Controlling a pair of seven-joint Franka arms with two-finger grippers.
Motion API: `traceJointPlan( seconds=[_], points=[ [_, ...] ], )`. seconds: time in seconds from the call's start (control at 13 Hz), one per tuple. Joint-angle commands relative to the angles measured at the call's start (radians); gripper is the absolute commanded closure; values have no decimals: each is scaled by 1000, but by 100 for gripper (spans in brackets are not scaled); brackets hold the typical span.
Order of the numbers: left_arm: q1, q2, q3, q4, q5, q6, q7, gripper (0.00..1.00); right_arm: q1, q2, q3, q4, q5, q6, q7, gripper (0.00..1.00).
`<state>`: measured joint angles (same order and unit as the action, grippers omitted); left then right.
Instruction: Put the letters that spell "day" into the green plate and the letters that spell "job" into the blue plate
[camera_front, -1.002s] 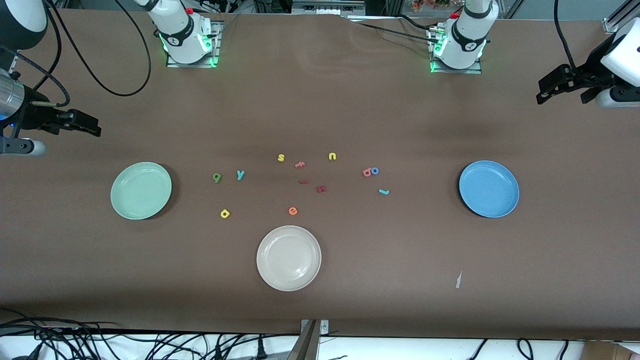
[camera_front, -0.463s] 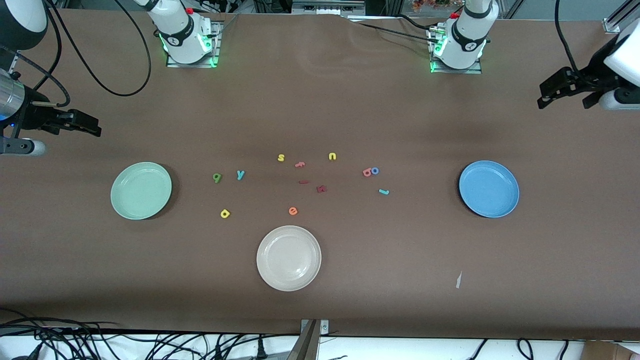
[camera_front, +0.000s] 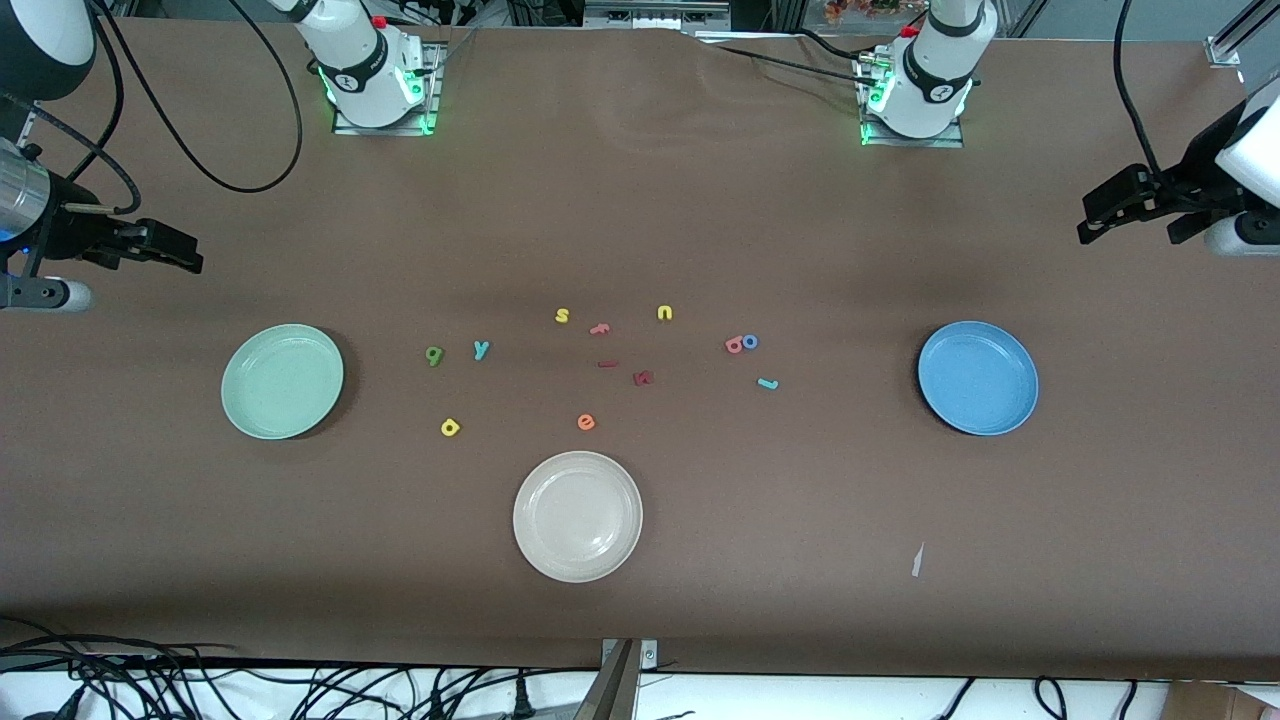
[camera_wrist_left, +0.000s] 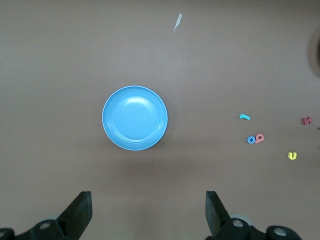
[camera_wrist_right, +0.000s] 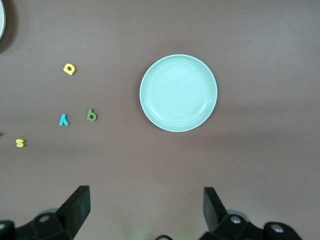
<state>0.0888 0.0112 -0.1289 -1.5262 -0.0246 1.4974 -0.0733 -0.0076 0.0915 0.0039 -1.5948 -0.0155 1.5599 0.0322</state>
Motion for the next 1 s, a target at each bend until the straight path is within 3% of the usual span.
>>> traceJointPlan(
  seconds=[0.0,0.93],
  points=[
    [-9,16,-3,40,14,-25,-5,0,0,-1,-2,4,5,-11,-17,0],
    [-11,20,-37,35,26,-69,-3,0,1,-2,-2,1,5,-14,-15,0]
  ],
)
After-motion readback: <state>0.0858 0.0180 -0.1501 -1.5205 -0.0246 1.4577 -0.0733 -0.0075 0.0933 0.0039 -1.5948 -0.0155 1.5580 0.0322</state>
